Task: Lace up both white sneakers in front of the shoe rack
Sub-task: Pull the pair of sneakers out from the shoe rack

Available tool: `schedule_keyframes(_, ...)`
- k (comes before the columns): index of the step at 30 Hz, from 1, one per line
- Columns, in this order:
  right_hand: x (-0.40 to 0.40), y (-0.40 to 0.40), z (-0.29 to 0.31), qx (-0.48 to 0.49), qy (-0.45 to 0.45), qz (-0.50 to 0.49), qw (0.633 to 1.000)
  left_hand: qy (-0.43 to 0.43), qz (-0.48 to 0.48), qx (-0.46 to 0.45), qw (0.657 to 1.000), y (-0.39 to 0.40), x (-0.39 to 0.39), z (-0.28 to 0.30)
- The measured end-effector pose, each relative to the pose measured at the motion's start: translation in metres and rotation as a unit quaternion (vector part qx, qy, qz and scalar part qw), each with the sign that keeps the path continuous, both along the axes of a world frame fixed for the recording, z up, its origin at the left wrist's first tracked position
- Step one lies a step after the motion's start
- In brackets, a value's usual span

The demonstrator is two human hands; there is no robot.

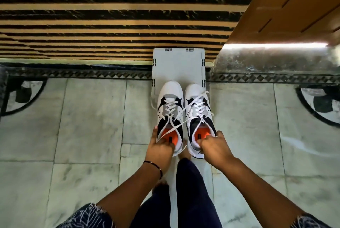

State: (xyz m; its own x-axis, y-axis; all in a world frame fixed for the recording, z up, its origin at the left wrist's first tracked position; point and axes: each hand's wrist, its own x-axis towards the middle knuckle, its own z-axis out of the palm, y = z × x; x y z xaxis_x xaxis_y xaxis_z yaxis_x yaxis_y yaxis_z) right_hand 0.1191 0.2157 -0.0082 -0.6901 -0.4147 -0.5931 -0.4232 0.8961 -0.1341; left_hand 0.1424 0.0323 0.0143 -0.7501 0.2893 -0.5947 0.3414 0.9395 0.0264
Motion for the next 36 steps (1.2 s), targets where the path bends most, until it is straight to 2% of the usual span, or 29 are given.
schedule_keyframes(1, 0.014, -0.001, -0.003, 0.000, 0.004, 0.001, 1.000, 0.008, 0.001, 0.002, 1.000, -0.001, 0.012, -0.004)
schedule_keyframes(4, 0.059, -0.007, -0.010, 0.011, -0.012, -0.022, 1.000, -0.046, 0.002, 0.003, 0.999, -0.010, 0.060, -0.022)
schedule_keyframes(12, 0.134, -0.018, -0.063, 0.019, -0.026, -0.025, 0.999, -0.034, 0.000, 0.039, 0.999, -0.014, 0.124, -0.072)
schedule_keyframes(16, 0.134, -0.013, -0.128, -0.001, -0.005, -0.008, 1.000, -0.029, 0.011, 0.040, 0.999, -0.010, 0.125, -0.140)
schedule_keyframes(19, 0.118, -0.012, -0.204, -0.030, 0.020, 0.002, 0.999, -0.005, 0.029, 0.032, 0.999, -0.006, 0.114, -0.218)
schedule_keyframes(22, 0.098, -0.019, -0.277, -0.042, -0.001, 0.000, 0.999, 0.018, 0.039, 0.035, 0.998, -0.009, 0.098, -0.292)
schedule_keyframes(25, 0.083, -0.019, -0.342, -0.026, 0.004, 0.012, 1.000, 0.023, 0.030, 0.021, 0.999, -0.017, 0.083, -0.356)
schedule_keyframes(29, 0.079, -0.014, -0.397, -0.037, 0.050, 0.078, 0.995, 0.031, -0.024, 0.028, 0.999, -0.028, 0.074, -0.420)
schedule_keyframes(33, 0.083, -0.006, -0.446, -0.086, 0.166, 0.118, 0.975, 0.142, -0.114, 0.057, 0.982, -0.035, 0.072, -0.464)
schedule_keyframes(36, 0.084, -0.001, -0.461, -0.090, 0.166, 0.124, 0.974, 0.164, -0.138, 0.093, 0.972, -0.033, 0.070, -0.471)
